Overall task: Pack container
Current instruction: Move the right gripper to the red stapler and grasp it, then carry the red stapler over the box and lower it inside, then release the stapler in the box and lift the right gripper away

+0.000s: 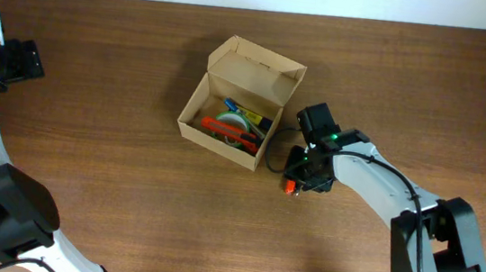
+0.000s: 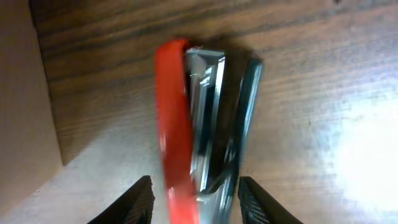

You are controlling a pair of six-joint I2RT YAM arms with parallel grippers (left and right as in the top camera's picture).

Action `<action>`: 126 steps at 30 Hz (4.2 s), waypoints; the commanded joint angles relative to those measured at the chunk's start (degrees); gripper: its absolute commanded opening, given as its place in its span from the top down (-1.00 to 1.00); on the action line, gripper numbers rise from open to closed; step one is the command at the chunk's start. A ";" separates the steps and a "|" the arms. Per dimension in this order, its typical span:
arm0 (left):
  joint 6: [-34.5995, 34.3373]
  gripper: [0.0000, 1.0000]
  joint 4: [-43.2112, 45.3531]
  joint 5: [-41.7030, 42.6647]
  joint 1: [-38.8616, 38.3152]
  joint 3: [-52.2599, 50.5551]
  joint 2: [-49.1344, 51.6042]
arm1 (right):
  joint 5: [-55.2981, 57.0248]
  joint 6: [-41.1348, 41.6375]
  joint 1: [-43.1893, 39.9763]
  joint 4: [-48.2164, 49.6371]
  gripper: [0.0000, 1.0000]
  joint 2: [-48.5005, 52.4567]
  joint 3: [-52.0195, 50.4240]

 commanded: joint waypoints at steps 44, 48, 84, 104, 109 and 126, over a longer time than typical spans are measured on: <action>0.94 -1.00 -0.02 0.39 0.04 -0.50 -0.42 | 6.16 -38.51 -6.49 -12.90 0.93 -15.91 28.44; 0.94 -1.00 -0.02 0.39 0.04 -0.50 -0.42 | 5.64 -44.09 -5.92 -13.46 0.94 -15.06 34.16; 0.94 -1.00 -0.02 0.39 0.04 -0.50 -0.42 | 17.92 -69.83 17.16 -20.74 0.94 18.80 49.86; 0.94 -0.99 -0.02 0.39 0.04 -0.50 -0.42 | 12.52 -67.67 17.11 -21.11 0.93 25.79 49.64; 0.94 -1.00 -0.02 0.39 0.04 -0.50 -0.42 | 12.55 -67.67 17.09 -21.18 0.93 25.79 49.64; 0.94 -1.00 -0.02 0.39 0.04 -0.50 -0.42 | 13.64 -64.59 17.11 -19.93 0.17 24.72 49.66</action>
